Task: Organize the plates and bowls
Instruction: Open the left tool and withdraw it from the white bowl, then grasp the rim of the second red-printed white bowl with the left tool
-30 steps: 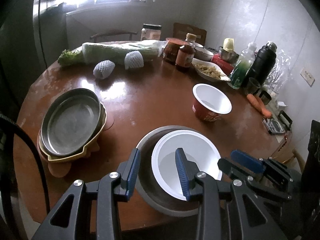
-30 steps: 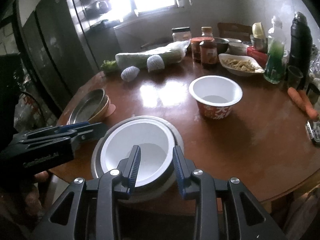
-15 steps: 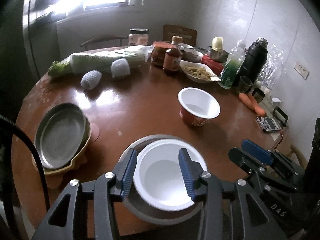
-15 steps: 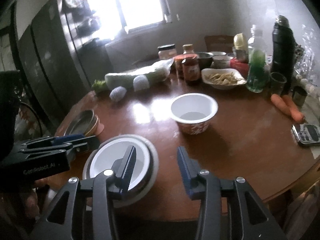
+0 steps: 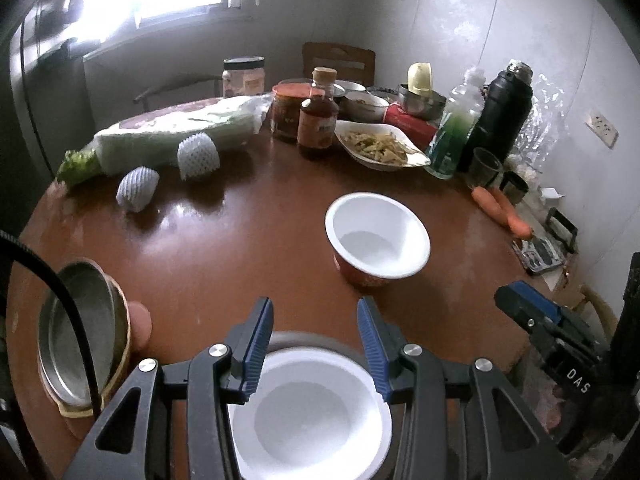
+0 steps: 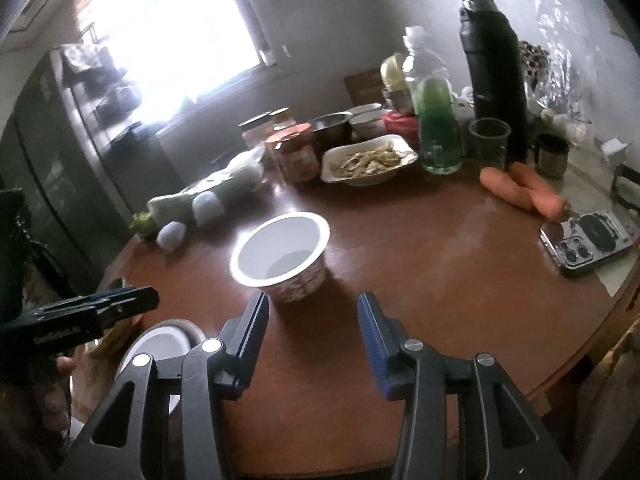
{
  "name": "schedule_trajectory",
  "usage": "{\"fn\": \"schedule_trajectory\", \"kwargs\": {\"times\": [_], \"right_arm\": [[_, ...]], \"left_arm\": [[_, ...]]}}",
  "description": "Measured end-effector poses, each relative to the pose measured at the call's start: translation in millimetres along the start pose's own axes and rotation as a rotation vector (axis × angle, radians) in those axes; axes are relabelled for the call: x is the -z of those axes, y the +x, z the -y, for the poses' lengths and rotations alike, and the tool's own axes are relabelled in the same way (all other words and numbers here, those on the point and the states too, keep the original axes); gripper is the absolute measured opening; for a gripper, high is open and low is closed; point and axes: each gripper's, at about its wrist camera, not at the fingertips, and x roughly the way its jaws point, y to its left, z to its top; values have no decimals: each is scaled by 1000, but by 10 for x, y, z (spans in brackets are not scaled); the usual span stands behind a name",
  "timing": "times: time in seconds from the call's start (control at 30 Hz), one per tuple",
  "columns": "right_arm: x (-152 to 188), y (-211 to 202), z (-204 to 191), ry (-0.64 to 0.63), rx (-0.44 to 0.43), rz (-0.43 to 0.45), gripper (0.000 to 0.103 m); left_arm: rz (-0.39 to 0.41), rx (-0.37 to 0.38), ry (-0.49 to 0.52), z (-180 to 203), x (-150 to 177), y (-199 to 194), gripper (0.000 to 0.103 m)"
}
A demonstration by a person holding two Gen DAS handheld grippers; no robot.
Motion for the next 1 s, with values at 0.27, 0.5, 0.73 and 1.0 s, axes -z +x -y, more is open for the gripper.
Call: {"fn": "schedule_trajectory", "kwargs": {"times": [0.27,0.5,0.73,1.0], "right_arm": [[-213,276,-16,-26,13,-24,48],[-323,645,-43,-25,2,-80,48],[-401,984,-48,-27,-8,-141,48],[-406,1236,-68,-54,-22,-193,48]], "left_arm": [[-19,14,-10,4,-255,237,44],[-66,34,-12,45,-453,564,44],[-114,33,-26,39,-579,831,44],[-182,47,-30,45,-570,1082,44]]}}
